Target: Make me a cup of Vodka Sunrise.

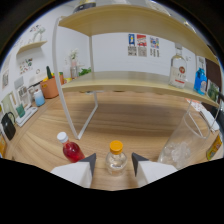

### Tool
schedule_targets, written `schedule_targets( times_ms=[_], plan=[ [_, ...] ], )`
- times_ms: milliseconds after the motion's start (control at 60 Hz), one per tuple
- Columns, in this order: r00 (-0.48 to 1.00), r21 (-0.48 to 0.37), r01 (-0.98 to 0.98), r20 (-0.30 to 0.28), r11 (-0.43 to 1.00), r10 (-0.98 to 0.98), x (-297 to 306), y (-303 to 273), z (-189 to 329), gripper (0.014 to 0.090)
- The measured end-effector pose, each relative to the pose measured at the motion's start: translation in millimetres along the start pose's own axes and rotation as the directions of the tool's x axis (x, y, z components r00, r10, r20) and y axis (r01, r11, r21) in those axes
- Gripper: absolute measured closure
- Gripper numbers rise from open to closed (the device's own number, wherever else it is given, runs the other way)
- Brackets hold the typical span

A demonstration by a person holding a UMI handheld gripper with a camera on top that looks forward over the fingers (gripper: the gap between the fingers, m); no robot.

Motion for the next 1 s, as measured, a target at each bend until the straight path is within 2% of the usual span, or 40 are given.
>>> schedule_targets(
  times_ms=[83,100,350,650,850,1000],
  plan=[
    [1.0,0.028,0.017,0.009,0.999,-0.017,-1,-13,-20,0.0187],
    [1.0,0.035,0.019,0.006,0.999,-0.019,0,-17,-25,0.0184],
    [1.0,0.145,-0.014,0.011,0.989,0.012,16,-58,-116,0.0185],
    [0.993,0.136,-0.048,-0.105,0.99,0.062,89,-56,-187,0.0186],
    [0.986,0.264,-0.085,-0.118,0.961,0.12,131,-157,-220,0.0186],
    [0.987,0.347,-0.058,-0.118,0.936,0.105,158,-241,-221,0.0185]
  ],
)
